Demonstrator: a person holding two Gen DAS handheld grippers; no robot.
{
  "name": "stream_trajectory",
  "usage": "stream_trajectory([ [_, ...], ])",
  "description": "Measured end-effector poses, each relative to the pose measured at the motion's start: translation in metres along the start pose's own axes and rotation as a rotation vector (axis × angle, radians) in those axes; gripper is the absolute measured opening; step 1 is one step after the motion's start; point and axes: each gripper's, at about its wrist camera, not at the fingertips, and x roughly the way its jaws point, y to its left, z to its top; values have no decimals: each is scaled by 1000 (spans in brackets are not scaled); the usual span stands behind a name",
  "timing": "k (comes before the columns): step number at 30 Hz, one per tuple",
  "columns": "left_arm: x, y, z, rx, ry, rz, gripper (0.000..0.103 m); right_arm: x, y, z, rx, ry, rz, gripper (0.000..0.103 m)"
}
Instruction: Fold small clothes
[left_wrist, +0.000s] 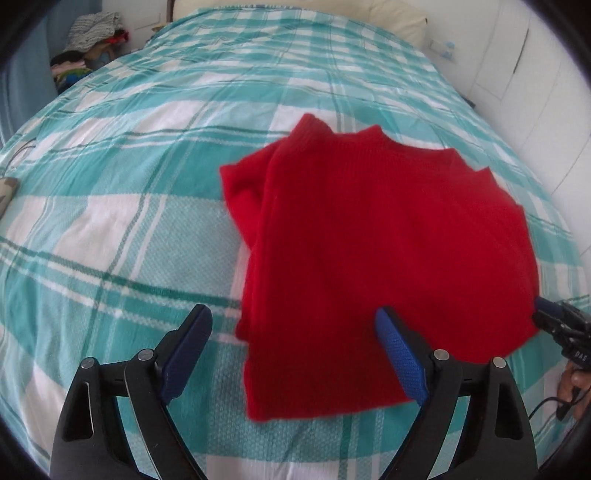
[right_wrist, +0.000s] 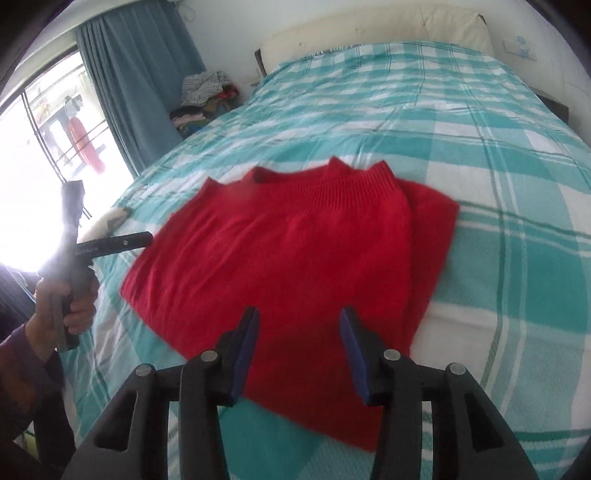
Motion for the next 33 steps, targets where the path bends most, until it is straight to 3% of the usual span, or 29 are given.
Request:
stream_trajectory([
  [4,-48,-5,-46,-30,-35,-47,92,-53,0,-46,44,-97,-67,41],
  [8,-73,-38,-87,0,-75,-16,96,-93,16,-88,31,-188,-113,63],
  [10,-70,-54,-98,6,-90,0,96,-94,21,-104,36,-189,-141,63],
  [19,-30,-73,-117,34,-115,128,97,-74,22,-123,39,-177,-203,63],
  [25,-26,-70,-116,24,-87,89,102,-66,19,-126,52,-165,-199,68],
  [33,-24,-74,-118,34,-77,105,102,-65,22,-127,45,-166,-202,71],
])
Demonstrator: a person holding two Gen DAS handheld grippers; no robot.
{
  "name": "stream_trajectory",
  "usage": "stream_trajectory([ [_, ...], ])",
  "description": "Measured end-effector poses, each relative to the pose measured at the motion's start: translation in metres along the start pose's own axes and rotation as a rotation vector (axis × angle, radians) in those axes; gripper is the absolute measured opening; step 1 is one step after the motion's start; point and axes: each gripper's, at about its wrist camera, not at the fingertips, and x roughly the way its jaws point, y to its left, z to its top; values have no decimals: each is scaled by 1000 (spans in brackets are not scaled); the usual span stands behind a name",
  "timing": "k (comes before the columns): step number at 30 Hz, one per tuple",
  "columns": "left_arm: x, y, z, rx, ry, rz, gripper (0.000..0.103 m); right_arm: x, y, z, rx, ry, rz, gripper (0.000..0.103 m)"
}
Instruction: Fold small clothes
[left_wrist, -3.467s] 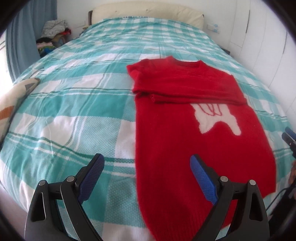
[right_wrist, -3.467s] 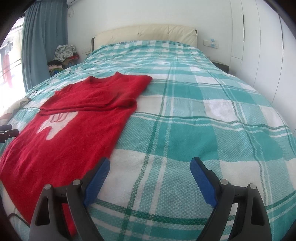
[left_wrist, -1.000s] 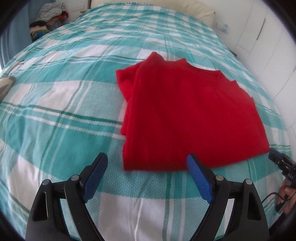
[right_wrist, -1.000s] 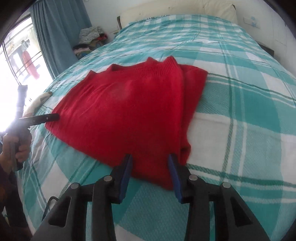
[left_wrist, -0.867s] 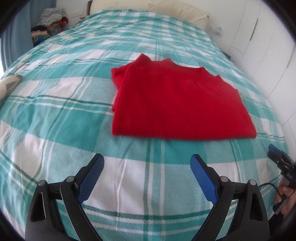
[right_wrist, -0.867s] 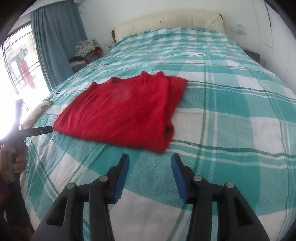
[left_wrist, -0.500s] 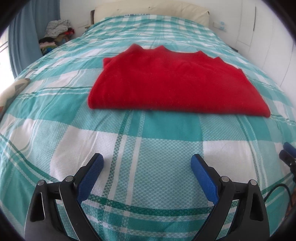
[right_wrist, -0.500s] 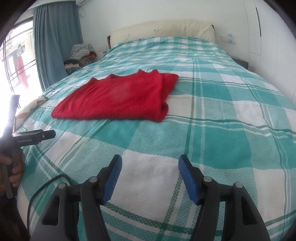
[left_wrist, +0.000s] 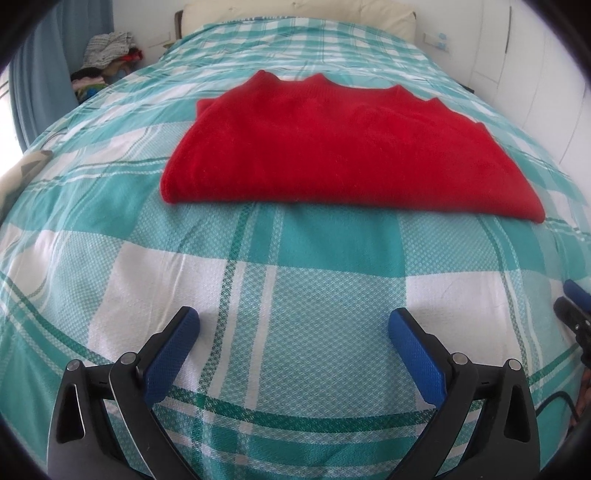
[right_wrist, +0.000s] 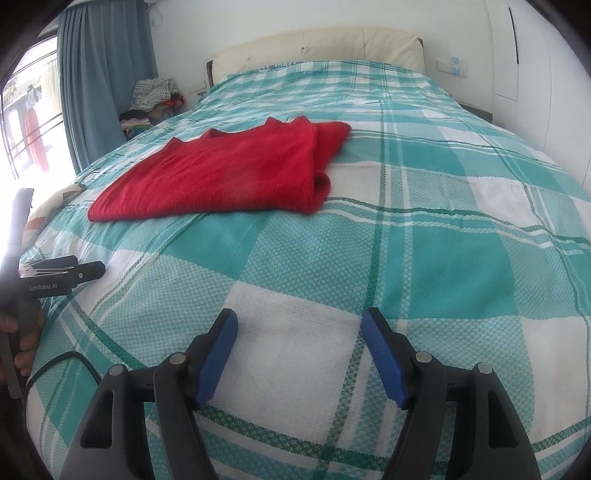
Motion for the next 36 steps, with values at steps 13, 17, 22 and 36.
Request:
stream_trajectory([
  [13,1,-1,0,9,3,12,102,0,3,0,-3,2,10,75],
  [17,1,-1,0,9,3,12,102,1,4,0,-4,3,10,76],
  [22,1,-1,0,9,4,13,103,1,4,0,-5,3,9,76],
  [36,2,-3,0,16,8,28,103,1,4,0,-6,3,9,76],
])
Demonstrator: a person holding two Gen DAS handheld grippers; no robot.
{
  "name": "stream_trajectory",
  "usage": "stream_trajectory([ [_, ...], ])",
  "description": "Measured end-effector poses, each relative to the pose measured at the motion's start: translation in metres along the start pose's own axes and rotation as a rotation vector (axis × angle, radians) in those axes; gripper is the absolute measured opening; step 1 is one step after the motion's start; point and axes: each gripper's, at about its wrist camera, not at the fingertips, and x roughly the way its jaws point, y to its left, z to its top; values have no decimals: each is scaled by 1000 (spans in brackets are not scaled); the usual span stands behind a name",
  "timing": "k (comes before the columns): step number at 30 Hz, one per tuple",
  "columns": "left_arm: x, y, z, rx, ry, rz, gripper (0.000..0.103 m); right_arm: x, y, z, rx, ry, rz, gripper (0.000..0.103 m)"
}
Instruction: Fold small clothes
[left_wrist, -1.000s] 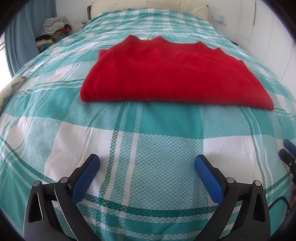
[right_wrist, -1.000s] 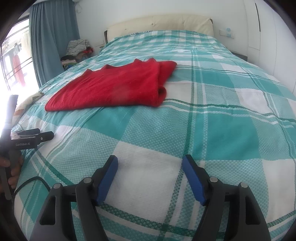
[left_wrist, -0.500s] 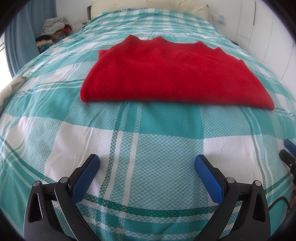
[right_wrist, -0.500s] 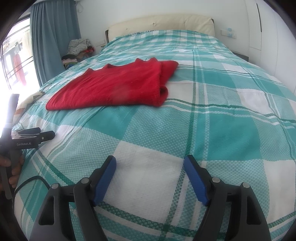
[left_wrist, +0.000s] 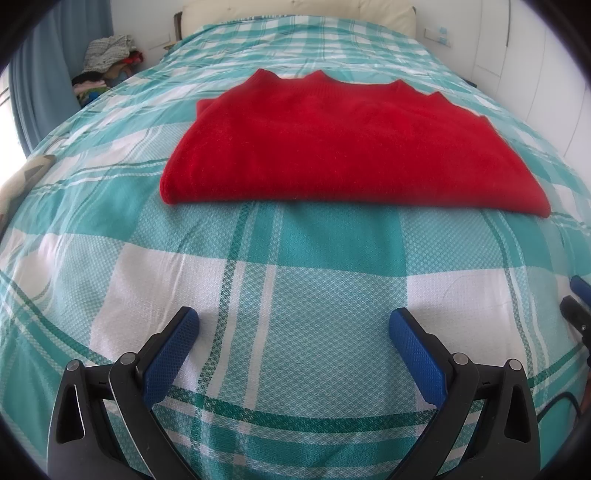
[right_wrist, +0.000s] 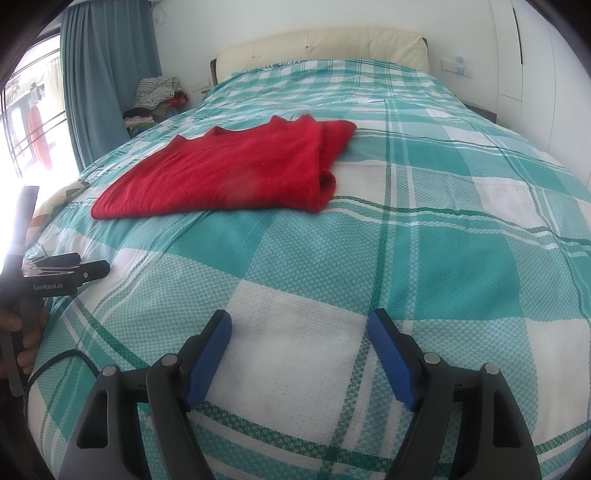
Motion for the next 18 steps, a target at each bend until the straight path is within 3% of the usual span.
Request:
stream_trajectory([
  [5,-4,0,3,8,15,5,102,1,0,0,-4,0,-1,78],
  [7,-11,5,8,-7,17,-30,101,-3,1,2,-9,-10,-12,77],
  [9,-27,18,14,-57,-31,-81,101,-15,-2,11,23,-52,13,77],
  [13,-48,51,26,-159,-111,-101,102,-22,-19,70,92,-123,95,78],
  [18,-49,82,28,-248,-119,-71,102,43,-55,149,207,-44,142,78],
])
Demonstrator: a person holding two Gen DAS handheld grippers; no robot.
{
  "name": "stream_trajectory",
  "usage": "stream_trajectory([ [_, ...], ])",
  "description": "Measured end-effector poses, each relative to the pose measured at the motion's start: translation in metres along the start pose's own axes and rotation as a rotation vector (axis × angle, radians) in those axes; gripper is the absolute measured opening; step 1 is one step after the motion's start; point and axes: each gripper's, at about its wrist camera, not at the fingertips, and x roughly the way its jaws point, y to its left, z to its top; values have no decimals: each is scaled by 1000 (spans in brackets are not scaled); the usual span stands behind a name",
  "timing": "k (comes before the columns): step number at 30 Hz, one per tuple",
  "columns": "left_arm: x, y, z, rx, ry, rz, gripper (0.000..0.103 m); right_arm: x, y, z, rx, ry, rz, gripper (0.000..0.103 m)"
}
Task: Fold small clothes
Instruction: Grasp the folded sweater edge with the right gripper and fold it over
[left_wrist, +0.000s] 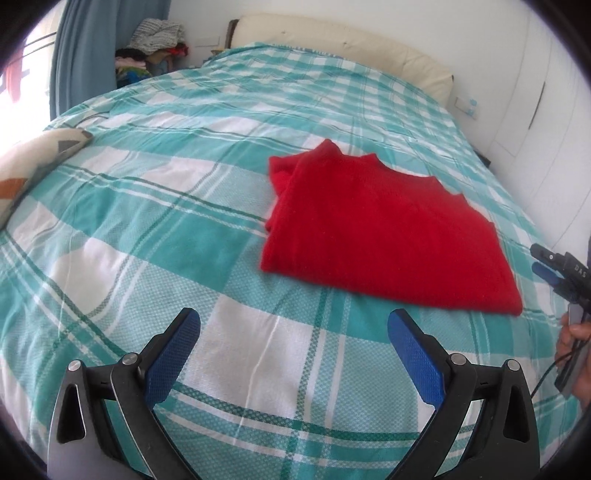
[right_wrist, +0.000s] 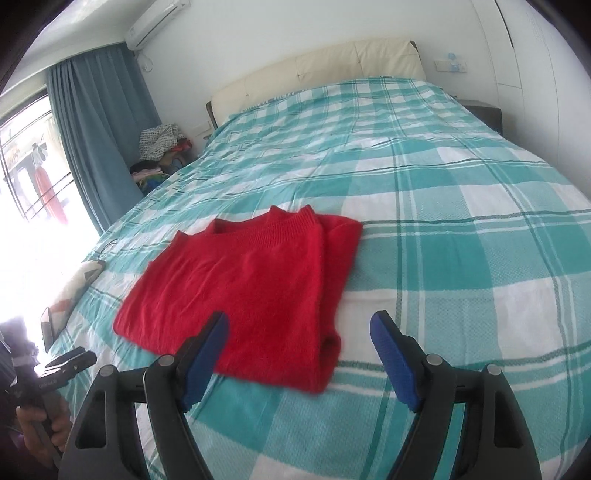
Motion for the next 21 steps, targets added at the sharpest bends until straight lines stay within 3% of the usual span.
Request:
stream_trajectory([
  [5,5,15,2,-46,27,9,102,79,-29,14,182,156,54,69],
  [8,5,20,2,-53,48,29,102,98,-30,8,207,176,67,65],
  [10,4,25,3,-66,57,35,102,102,-28,10,211,214,49,16],
  [11,3,29,3,-77,59,35,102,103,-26,12,235,231,47,10],
  [13,0,38,6,-104,59,37,102,93,-13,23,227,223,30,10],
  [15,-4,48,9,-129,43,50,102,79,13,39,222,186,72,10],
  [21,-12,81,13,-203,18,83,102,82,137,81,81,165,159,10],
])
